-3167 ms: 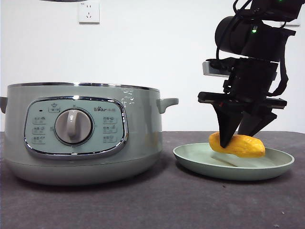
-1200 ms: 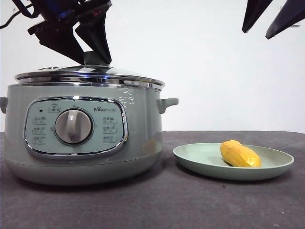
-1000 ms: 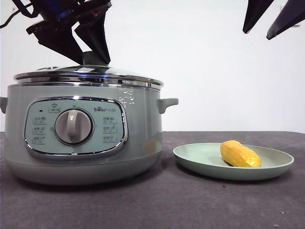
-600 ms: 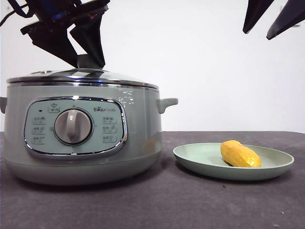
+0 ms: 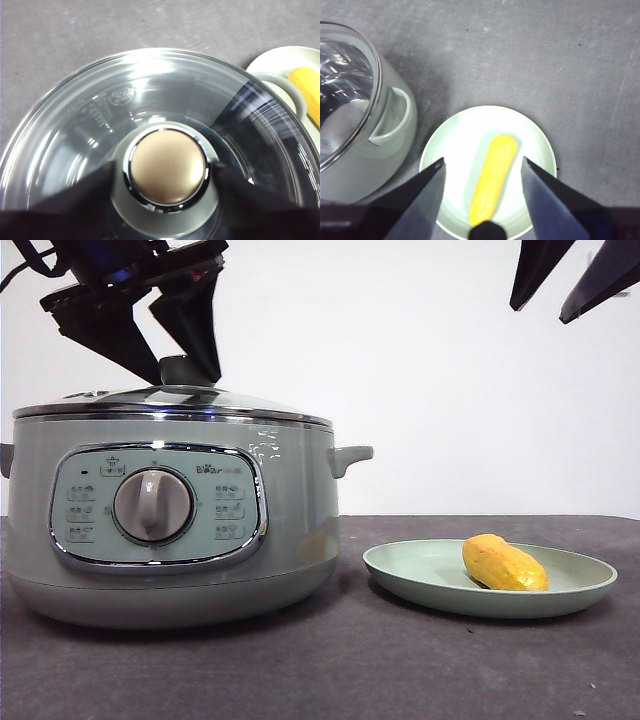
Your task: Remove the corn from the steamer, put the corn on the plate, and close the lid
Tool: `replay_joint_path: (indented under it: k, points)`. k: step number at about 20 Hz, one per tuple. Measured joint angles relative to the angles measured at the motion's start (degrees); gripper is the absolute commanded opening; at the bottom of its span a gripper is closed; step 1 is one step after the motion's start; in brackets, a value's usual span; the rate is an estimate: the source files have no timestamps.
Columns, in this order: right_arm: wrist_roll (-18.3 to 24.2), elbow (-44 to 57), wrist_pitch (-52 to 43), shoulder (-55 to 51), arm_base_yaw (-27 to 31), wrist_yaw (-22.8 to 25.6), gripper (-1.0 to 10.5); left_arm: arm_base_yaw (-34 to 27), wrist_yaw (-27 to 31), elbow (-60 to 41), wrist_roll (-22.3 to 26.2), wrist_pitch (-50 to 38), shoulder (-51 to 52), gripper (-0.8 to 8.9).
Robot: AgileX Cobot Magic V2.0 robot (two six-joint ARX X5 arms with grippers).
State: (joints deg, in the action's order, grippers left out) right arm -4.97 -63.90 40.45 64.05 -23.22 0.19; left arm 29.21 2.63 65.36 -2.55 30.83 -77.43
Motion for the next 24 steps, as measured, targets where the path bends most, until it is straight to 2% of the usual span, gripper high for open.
replay_joint_path:
  k: [5, 6, 9, 11, 12, 19, 22, 24]
  points:
    - [0.00, 0.00, 0.02, 0.00, 0.00, -0.13, 2.5, 0.00, -0.04, 0.00, 0.48, 0.04, 3.65, 4.95]
    - [0.00, 0.00, 0.13, 0.00, -0.02, -0.17, 2.5, 0.00, -0.07, 0.00, 0.48, 0.52, 5.90, 4.57]
    - [0.02, 0.00, 1.57, 0.00, -0.07, -0.20, 2.3, 0.17, -0.07, 0.00, 0.48, 5.70, 12.98, 1.69]
    - [0.04, 1.16, 0.83, -1.07, -0.55, -0.17, 0.6, 0.22, -0.02, -0.02, 0.61, 9.20, 16.79, -0.24]
    - [0.04, 3.23, -1.51, -2.84, -1.22, -0.20, -0.1, 0.22, 0.02, -0.50, 0.61, 9.51, 18.71, -0.09]
    - [-1.60, 27.28, -20.22, -23.28, -5.29, 1.53, -0.2, 0.59, 3.80, -20.48, -0.48, 1.51, 38.73, -0.09]
    - [-2.75, 32.30, -19.74, -27.30, -5.31, 1.53, -0.1, 0.59, 3.87, -28.13, -0.50, -0.74, 46.40, -0.09]
    - [-3.21, 32.30, -19.85, -27.04, -5.31, 1.53, 0.0, 0.61, 3.87, -28.76, -0.50, 0.04, 48.17, -0.03]
